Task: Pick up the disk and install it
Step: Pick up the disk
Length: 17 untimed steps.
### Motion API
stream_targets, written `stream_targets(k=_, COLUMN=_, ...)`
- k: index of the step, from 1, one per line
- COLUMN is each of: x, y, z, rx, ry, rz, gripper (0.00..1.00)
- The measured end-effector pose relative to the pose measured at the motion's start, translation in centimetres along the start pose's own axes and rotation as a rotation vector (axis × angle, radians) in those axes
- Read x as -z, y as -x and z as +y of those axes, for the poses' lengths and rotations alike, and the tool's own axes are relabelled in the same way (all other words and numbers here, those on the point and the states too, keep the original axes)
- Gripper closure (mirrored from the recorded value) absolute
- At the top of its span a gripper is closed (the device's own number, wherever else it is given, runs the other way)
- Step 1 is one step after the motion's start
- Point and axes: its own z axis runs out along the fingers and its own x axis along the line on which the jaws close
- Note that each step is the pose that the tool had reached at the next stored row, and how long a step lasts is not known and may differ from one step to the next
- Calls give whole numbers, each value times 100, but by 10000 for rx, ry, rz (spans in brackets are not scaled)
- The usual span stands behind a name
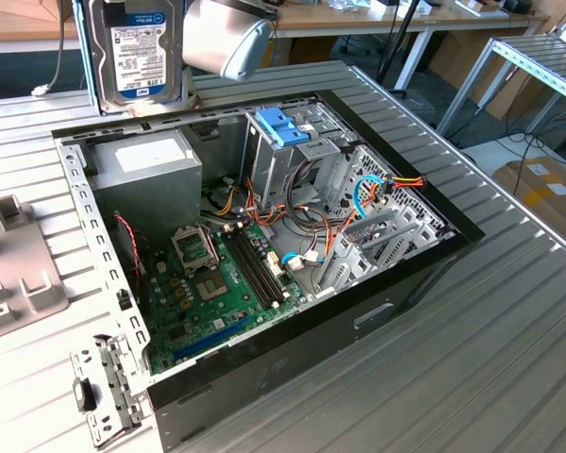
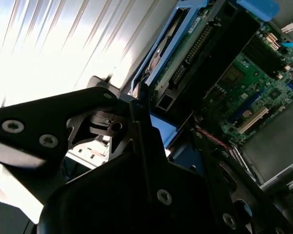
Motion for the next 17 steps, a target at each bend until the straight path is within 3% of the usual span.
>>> stream_targets(k=17, x=-5, y=-125, z=-96, rx=0, ry=0, rz=0, gripper=63)
